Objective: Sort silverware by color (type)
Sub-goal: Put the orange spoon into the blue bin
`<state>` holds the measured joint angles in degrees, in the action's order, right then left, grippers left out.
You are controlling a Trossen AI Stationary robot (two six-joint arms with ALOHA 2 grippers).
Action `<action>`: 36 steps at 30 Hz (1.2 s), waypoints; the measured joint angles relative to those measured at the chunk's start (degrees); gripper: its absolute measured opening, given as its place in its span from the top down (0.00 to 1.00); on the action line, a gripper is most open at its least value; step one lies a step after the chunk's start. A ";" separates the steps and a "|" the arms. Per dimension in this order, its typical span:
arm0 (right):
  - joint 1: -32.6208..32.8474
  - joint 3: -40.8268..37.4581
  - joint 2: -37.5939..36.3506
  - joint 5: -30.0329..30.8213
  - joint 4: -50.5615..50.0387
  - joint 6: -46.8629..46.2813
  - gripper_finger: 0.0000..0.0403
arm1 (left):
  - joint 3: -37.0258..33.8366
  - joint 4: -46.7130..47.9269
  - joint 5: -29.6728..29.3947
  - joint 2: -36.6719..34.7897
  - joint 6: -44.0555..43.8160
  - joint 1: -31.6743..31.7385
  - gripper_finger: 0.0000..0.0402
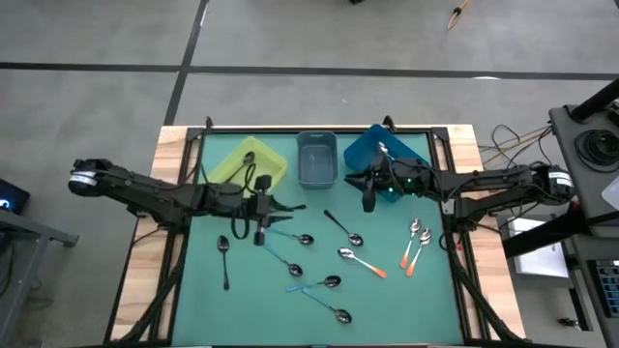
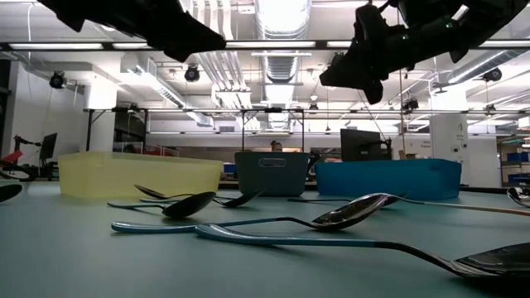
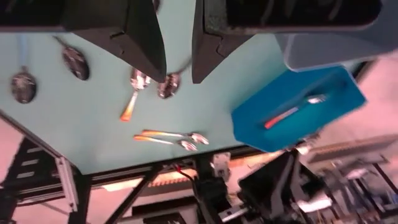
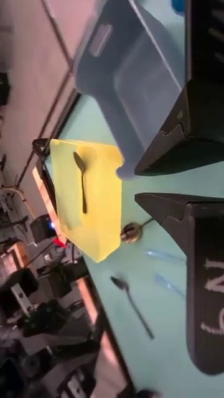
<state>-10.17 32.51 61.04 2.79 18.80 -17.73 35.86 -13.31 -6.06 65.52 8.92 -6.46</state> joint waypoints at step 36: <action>22.38 23.58 18.99 -3.65 -52.68 -32.38 0.88 | -0.41 -3.42 16.78 -1.26 9.08 7.41 0.90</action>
<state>12.21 56.10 80.03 -0.86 -33.88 -50.12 35.45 -16.73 10.72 64.26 17.99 0.95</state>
